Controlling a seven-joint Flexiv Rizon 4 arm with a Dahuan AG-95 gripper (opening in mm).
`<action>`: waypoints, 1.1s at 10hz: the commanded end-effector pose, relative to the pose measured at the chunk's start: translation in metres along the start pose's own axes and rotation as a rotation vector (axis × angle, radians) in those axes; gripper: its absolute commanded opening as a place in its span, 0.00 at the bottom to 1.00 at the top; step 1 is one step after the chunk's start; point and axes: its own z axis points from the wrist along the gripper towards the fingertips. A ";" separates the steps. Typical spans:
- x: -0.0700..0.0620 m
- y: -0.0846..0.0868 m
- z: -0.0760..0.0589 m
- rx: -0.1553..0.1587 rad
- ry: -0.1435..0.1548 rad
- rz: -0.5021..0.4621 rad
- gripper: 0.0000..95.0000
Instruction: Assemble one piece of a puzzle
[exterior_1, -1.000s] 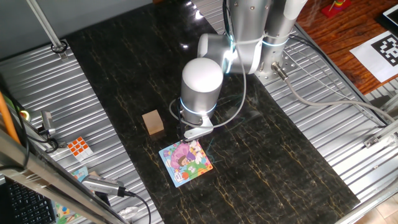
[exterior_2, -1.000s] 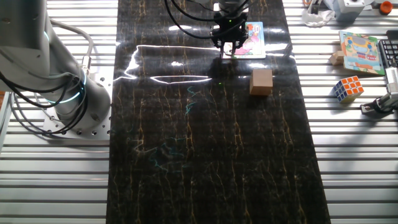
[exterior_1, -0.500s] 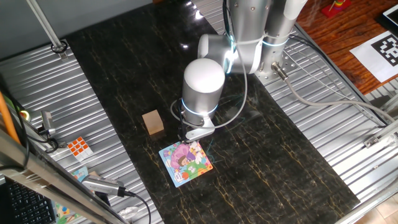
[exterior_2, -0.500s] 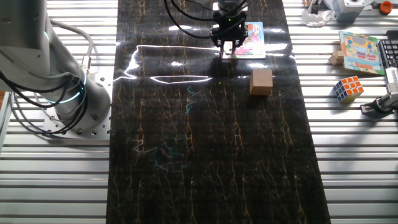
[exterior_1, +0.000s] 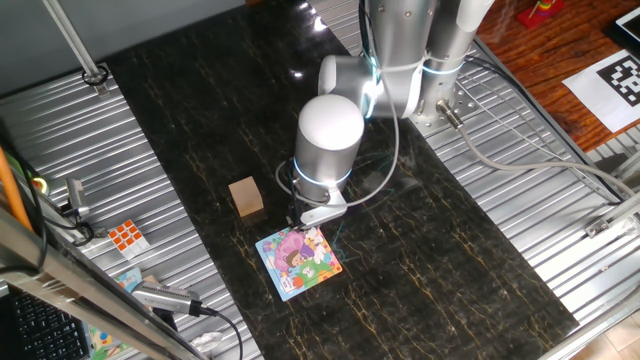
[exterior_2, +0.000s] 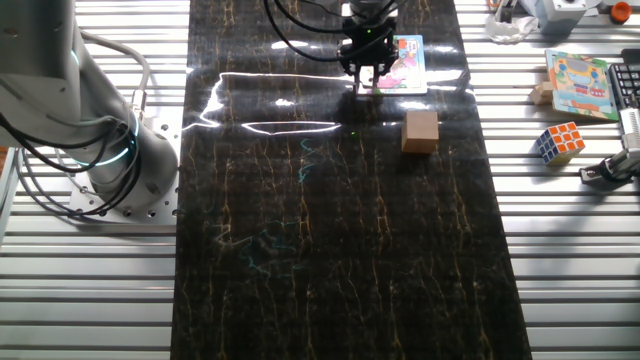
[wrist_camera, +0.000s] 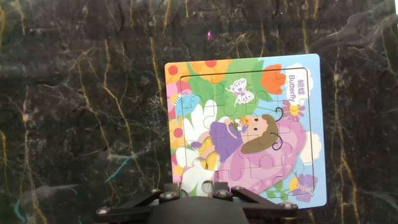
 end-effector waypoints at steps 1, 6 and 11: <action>0.000 -0.001 0.001 0.001 0.000 -0.002 0.00; 0.000 -0.001 0.001 0.005 -0.002 -0.007 0.20; 0.001 -0.001 0.001 0.012 -0.003 -0.021 0.20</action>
